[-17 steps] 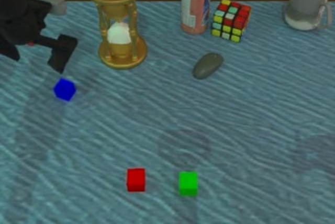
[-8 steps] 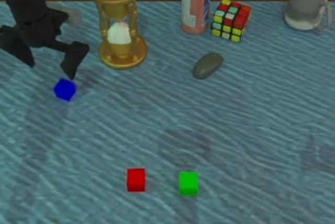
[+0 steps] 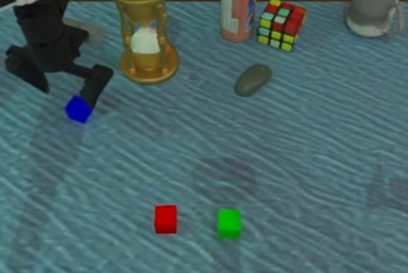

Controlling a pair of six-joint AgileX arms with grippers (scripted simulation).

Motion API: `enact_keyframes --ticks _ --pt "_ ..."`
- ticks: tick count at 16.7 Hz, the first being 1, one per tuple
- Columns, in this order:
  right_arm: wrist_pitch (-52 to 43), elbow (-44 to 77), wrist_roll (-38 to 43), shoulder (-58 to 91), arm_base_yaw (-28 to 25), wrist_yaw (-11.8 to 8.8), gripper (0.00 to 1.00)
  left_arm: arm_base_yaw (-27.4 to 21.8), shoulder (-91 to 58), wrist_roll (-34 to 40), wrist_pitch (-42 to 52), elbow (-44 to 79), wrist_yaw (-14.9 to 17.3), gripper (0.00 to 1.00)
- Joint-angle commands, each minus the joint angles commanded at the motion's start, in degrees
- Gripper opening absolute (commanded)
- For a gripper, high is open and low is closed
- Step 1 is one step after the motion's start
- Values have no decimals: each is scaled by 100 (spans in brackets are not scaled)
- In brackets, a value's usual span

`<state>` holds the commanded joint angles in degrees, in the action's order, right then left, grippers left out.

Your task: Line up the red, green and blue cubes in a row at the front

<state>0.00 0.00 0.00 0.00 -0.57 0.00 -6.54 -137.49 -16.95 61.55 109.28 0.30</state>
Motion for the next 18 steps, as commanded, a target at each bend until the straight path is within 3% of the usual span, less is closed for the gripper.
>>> enact_keyframes --ticks 3,8,18 --pt "0 0 0 0 0 0 100 -5 -236 0 -626 -381 3 100" --pt "0 0 0 0 0 0 100 -6 -300 0 -749 -473 4 100" --pt "0 0 0 0 0 0 100 -6 -300 0 -749 -473 4 25"
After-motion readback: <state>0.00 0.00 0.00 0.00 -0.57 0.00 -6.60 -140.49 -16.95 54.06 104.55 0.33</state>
